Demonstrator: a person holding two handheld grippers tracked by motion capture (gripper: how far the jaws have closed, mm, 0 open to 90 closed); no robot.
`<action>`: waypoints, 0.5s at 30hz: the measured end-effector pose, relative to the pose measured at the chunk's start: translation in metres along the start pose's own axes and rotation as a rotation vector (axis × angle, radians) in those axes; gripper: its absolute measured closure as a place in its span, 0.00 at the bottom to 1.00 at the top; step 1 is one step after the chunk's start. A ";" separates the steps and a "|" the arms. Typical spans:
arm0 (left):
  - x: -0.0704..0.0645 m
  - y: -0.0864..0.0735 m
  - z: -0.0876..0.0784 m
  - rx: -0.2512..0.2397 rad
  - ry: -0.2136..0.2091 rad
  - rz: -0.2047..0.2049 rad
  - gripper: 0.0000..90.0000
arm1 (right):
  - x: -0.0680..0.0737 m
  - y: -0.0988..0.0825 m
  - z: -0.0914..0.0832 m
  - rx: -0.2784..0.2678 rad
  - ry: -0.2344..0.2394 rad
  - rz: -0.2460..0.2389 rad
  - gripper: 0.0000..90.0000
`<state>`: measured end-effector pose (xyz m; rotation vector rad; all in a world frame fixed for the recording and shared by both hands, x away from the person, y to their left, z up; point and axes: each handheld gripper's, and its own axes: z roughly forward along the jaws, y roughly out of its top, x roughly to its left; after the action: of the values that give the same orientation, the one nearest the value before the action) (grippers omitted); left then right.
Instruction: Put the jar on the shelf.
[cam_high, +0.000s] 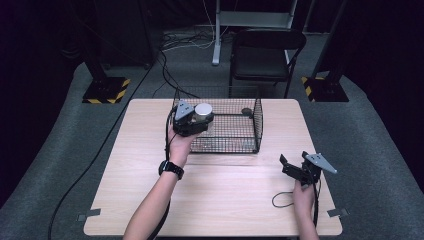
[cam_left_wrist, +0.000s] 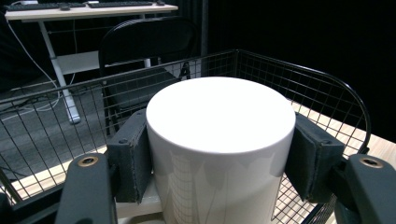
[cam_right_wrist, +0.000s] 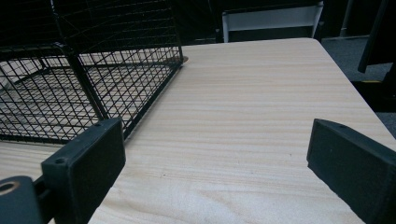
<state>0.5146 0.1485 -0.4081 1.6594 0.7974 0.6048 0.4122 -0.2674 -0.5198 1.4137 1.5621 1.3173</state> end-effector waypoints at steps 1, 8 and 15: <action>0.000 -0.001 0.000 0.002 0.001 0.002 0.36 | 0.000 0.000 0.000 0.000 0.000 0.001 0.04; 0.000 -0.007 0.002 0.004 0.011 0.007 0.36 | 0.000 0.000 0.000 0.000 0.001 -0.001 0.04; -0.002 -0.010 0.004 0.006 0.015 0.010 0.36 | 0.000 0.000 0.000 0.001 0.001 -0.001 0.04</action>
<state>0.5144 0.1462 -0.4191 1.6668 0.8027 0.6233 0.4122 -0.2672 -0.5198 1.4130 1.5640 1.3176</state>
